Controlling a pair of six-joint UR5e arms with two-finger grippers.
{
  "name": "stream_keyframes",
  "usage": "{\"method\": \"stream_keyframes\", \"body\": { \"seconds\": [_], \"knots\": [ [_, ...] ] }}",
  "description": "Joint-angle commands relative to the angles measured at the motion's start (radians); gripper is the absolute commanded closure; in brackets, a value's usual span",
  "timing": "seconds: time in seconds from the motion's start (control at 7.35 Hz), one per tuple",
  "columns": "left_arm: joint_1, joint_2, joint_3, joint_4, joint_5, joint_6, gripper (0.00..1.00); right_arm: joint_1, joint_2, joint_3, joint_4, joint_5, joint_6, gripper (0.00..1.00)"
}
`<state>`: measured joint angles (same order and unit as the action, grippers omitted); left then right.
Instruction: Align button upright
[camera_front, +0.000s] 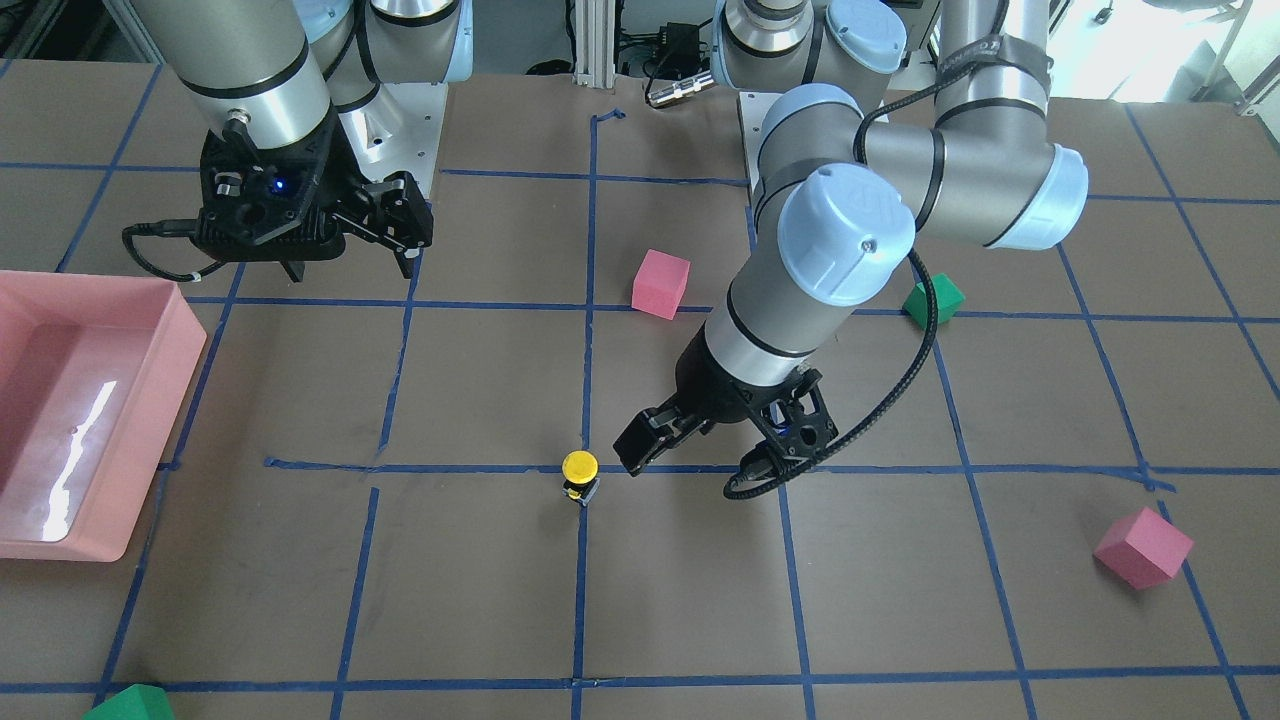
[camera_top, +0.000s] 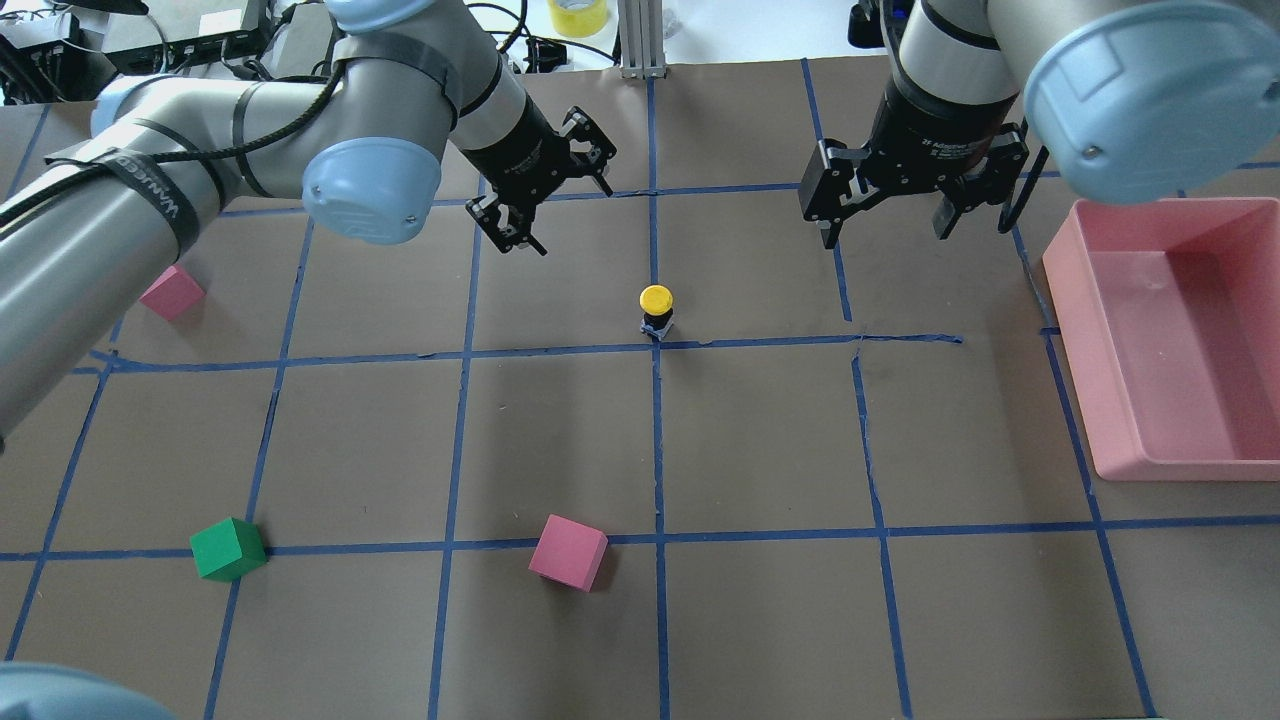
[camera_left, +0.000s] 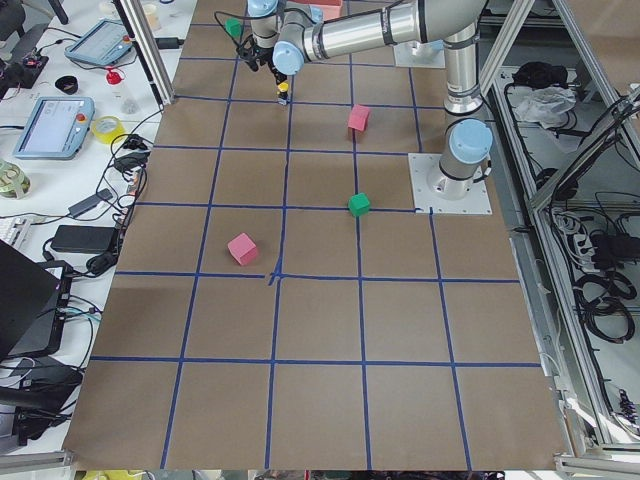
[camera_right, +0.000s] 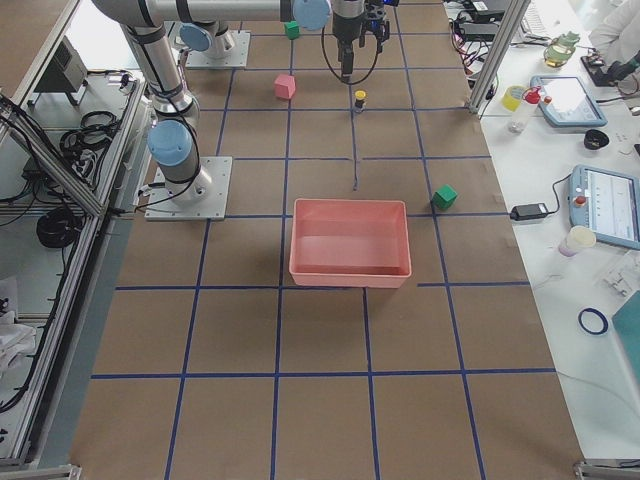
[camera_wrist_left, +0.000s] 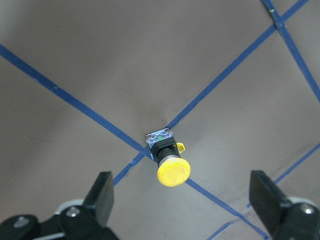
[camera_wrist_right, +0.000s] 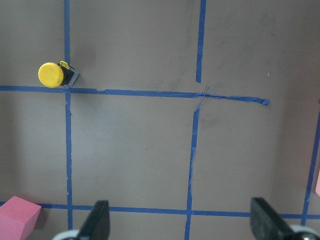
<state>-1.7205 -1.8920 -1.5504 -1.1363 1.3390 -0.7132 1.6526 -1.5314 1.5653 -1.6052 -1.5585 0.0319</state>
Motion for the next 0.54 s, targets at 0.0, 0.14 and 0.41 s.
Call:
{"method": "stream_keyframes", "body": {
  "seconds": [0.0, 0.14, 0.41],
  "knots": [
    [0.012, 0.114, 0.000, -0.066, 0.135, 0.337, 0.00, -0.001, -0.001, -0.002, -0.039, 0.000, 0.003, 0.00],
    [0.027, 0.163, 0.001, -0.127, 0.135, 0.392, 0.00, -0.001, 0.001, -0.004, -0.044, 0.000, 0.003, 0.00],
    [0.126, 0.217, 0.019, -0.251, 0.124, 0.640, 0.00, -0.002, 0.001, -0.002, -0.053, 0.000, 0.026, 0.00]
  ]
}}
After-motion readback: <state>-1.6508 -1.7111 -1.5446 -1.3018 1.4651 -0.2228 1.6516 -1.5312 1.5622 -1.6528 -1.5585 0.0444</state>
